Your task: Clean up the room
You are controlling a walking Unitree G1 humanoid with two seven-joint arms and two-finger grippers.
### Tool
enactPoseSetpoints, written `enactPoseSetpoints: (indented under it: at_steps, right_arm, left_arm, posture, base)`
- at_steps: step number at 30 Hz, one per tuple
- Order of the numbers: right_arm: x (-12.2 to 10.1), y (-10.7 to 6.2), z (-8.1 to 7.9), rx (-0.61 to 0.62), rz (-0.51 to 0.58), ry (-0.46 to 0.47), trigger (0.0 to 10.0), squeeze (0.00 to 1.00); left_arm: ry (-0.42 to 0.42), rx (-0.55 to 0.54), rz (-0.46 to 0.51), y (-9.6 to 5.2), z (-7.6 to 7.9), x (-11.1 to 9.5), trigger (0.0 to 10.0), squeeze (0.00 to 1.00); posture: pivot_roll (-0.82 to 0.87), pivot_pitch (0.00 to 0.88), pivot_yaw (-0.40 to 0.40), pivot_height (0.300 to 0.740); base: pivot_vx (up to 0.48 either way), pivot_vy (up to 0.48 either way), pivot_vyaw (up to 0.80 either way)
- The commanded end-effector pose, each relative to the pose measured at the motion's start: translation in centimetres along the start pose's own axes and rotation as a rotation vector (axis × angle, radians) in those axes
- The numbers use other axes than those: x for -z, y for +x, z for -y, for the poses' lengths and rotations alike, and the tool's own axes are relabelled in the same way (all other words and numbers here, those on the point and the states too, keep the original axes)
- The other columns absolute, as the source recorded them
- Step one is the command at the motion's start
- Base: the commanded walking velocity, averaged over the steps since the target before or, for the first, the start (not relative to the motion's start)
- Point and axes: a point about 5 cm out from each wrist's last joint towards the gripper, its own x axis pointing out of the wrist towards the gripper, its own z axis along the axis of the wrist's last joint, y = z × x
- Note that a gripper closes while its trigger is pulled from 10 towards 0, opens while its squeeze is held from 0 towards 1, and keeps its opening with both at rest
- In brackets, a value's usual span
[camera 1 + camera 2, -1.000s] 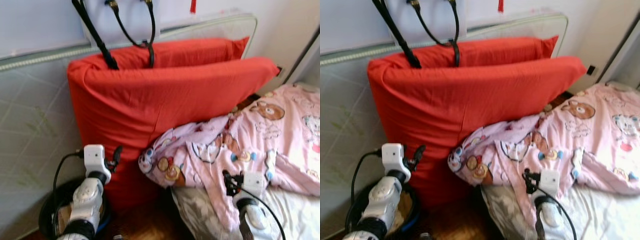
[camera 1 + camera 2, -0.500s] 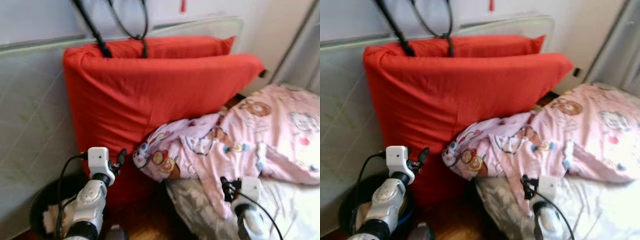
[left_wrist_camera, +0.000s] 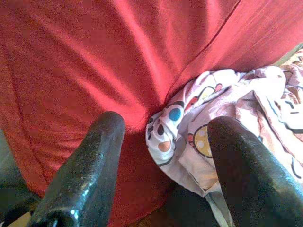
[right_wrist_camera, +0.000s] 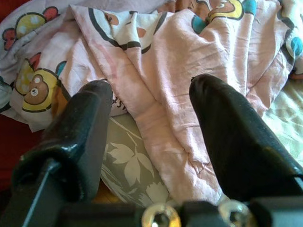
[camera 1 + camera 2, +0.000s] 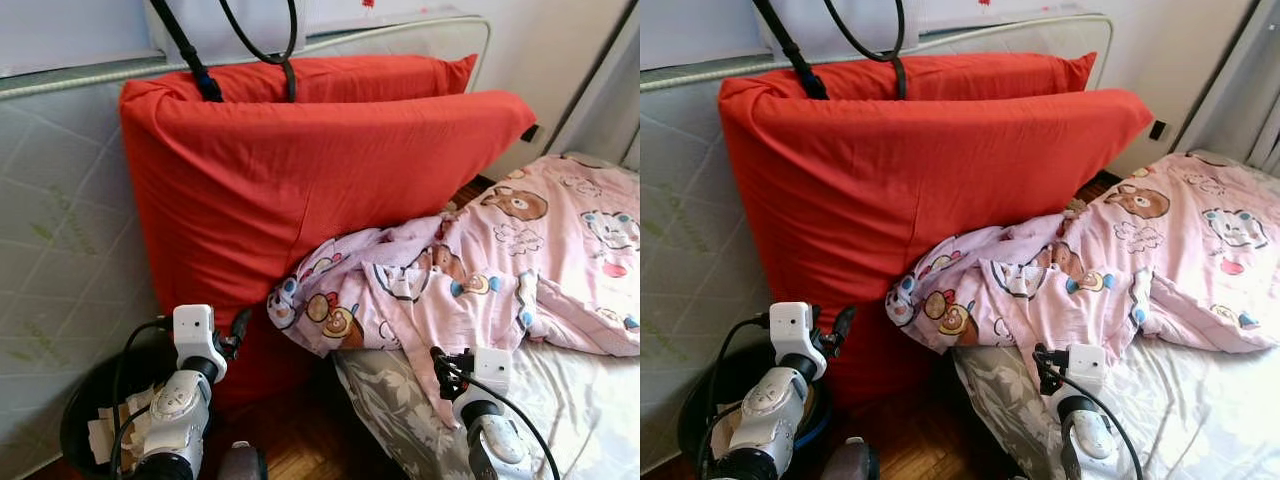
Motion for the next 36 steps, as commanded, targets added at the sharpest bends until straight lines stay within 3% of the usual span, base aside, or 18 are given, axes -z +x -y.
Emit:
enactPoseSetpoints:
  at_steps: [1,11,36]
  right_arm:
    - [0.20,-0.04,0.04,0.000,-0.016,0.004,10.0,0.00]
    - [0.29,-0.06,-0.21,-0.005,-0.017,0.006,10.0,0.00]
    - [0.76,0.04,-0.65,-0.005,-0.064,0.007,10.0,0.00]
  left_arm:
    - [0.002,0.010,-0.008,-0.08,0.01,0.03,10.0,0.00]
    - [0.010,0.032,-0.015,-0.16,0.42,0.08,10.0,0.00]
    - [0.016,0.025,-0.024,-0.52,0.33,0.13,10.0,0.00]
  posture:
    - [0.03,0.000,-0.059,0.653]
    - [0.02,0.000,-0.056,0.653]
    - [0.03,0.000,-0.057,0.653]
  base:
    - [0.000,0.000,0.00]
    - [0.000,0.000,0.00]
    - [0.281,0.000,-0.07]
